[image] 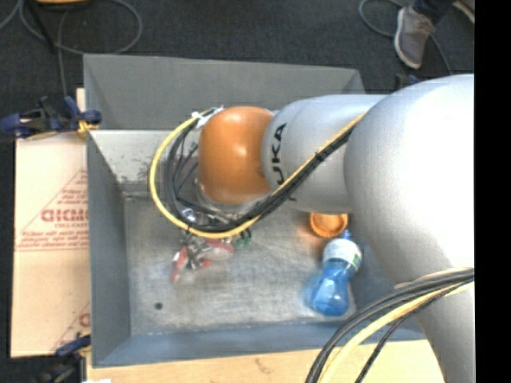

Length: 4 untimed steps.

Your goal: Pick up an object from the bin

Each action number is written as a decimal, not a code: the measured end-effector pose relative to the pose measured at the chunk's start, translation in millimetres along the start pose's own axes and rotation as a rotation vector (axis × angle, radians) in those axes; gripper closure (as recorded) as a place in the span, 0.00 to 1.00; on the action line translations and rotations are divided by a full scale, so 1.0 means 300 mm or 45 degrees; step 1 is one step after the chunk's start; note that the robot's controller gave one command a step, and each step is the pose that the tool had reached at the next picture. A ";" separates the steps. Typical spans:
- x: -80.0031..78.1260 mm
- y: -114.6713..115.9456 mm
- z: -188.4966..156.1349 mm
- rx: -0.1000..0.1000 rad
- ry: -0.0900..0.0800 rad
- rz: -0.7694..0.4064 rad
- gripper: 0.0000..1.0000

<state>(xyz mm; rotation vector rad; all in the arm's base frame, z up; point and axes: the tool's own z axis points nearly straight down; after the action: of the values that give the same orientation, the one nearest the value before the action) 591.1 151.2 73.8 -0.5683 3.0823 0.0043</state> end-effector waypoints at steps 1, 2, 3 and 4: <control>0.000 0.000 0.000 0.000 0.000 0.003 1.00; 0.000 0.000 0.000 0.000 0.001 0.006 1.00; 0.000 0.000 0.000 -0.001 0.001 0.009 1.00; 0.000 0.000 0.000 -0.001 0.001 0.010 1.00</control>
Offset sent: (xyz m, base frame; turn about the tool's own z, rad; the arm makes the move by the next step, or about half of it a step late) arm 0.0000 0.0000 0.0000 0.0000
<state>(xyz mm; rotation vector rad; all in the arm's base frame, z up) 591.2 151.2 73.8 -0.5566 3.0853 0.0049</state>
